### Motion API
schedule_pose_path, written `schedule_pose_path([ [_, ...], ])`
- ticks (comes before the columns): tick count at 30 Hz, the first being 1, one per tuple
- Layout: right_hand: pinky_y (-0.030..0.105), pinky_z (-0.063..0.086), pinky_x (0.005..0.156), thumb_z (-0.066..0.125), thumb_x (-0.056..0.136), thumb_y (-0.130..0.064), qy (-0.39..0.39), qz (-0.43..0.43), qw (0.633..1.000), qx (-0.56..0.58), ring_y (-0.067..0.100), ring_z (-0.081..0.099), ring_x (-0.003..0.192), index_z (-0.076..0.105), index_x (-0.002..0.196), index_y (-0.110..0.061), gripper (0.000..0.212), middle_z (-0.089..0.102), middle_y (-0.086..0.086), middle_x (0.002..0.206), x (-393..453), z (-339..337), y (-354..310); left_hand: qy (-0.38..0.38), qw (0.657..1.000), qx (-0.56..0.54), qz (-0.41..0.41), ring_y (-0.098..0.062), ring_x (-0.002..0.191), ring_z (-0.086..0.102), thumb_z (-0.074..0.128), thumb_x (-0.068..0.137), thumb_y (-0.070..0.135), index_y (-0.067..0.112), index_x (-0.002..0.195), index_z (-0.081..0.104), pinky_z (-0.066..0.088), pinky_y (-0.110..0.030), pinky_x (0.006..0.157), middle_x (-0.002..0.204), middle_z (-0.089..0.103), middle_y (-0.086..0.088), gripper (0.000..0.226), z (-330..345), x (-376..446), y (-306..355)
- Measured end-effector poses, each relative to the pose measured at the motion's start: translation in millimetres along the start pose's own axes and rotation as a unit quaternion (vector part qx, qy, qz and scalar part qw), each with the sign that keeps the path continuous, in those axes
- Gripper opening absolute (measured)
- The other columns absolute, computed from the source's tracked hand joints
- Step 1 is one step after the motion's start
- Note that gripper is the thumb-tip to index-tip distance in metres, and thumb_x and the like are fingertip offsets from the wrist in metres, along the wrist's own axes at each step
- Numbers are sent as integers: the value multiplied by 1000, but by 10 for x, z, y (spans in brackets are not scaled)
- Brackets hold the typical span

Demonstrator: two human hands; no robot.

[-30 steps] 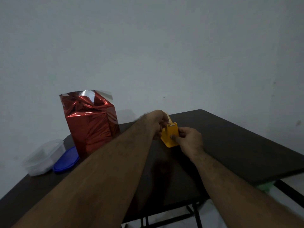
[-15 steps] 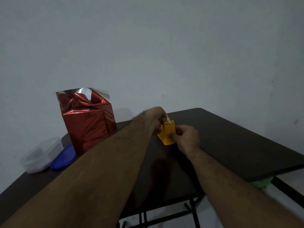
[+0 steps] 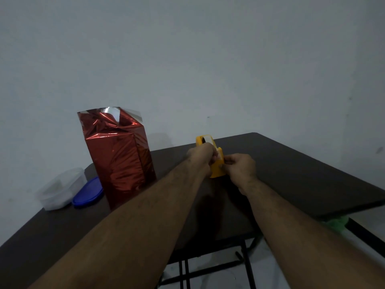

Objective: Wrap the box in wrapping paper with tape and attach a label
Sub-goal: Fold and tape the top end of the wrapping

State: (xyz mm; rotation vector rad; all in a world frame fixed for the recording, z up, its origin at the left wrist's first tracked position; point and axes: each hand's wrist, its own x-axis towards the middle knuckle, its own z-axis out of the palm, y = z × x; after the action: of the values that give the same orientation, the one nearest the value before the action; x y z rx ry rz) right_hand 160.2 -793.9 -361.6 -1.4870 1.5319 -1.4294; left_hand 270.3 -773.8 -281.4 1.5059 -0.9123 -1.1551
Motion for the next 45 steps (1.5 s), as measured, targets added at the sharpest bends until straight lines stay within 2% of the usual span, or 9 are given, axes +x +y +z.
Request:
schedule_pose_path([
  [8,41,63,93,65,92,3,-10,27,998,47,18,73,101,80,116,-16,34,79,2,107,13,-38,20,39,999,-14,35,-26,79,72,70,62,3,-1,100,67,59,-36,75,82,75,-14,39,28,70,-208],
  [16,37,62,88,65,92,-2,53,18,998,32,18,73,100,79,112,-16,29,77,0,105,-4,-20,-23,25,997,-10,79,-22,70,65,86,71,15,4,103,72,42,-26,52,88,70,-8,37,-112,-68,-370],
  [21,24,52,82,71,95,-11,122,-76,990,14,12,67,99,74,125,-10,29,75,3,113,-214,-59,-140,-61,990,-77,102,-29,91,65,87,61,34,10,101,77,52,-43,73,89,67,-4,48,-345,-343,-137],
  [26,38,62,85,72,98,-25,175,-139,970,100,4,68,95,78,114,-19,18,75,-5,104,-470,32,-400,-90,978,-158,99,-10,56,46,78,88,21,7,115,78,38,-28,55,67,54,6,31,-774,-612,114],
  [28,36,60,89,73,97,-26,135,-87,965,208,6,69,99,79,110,-19,16,76,-6,105,-567,108,-662,-93,974,-186,88,-8,49,39,77,90,18,9,116,78,33,-27,52,61,46,7,27,-924,-652,168],
  [31,39,58,94,73,96,-24,-63,33,907,416,20,70,108,78,115,-11,24,77,-1,113,-692,222,-1126,-104,963,-235,85,-9,52,32,80,87,17,10,113,76,28,-28,51,66,39,5,27,-1111,-737,229],
  [34,41,60,92,70,95,-21,-164,48,869,465,23,69,109,79,114,-8,24,77,7,117,-793,318,-1406,-127,948,-275,95,-9,53,31,76,91,20,14,111,70,29,-25,50,65,37,4,22,-1238,-838,263],
  [41,41,58,80,75,93,-13,-137,2,899,416,27,73,110,81,87,-15,9,79,10,106,-1044,457,-1804,-123,938,-301,117,-9,56,36,78,91,22,14,109,70,37,-24,51,69,43,4,21,-1541,-1048,355],
  [45,43,61,88,76,90,-11,-107,-1,912,395,24,76,106,80,98,-8,9,81,9,105,-1194,454,-2014,-56,939,-263,213,-8,90,66,79,90,22,16,107,82,46,-24,71,97,76,7,18,-1700,-1173,366],
])
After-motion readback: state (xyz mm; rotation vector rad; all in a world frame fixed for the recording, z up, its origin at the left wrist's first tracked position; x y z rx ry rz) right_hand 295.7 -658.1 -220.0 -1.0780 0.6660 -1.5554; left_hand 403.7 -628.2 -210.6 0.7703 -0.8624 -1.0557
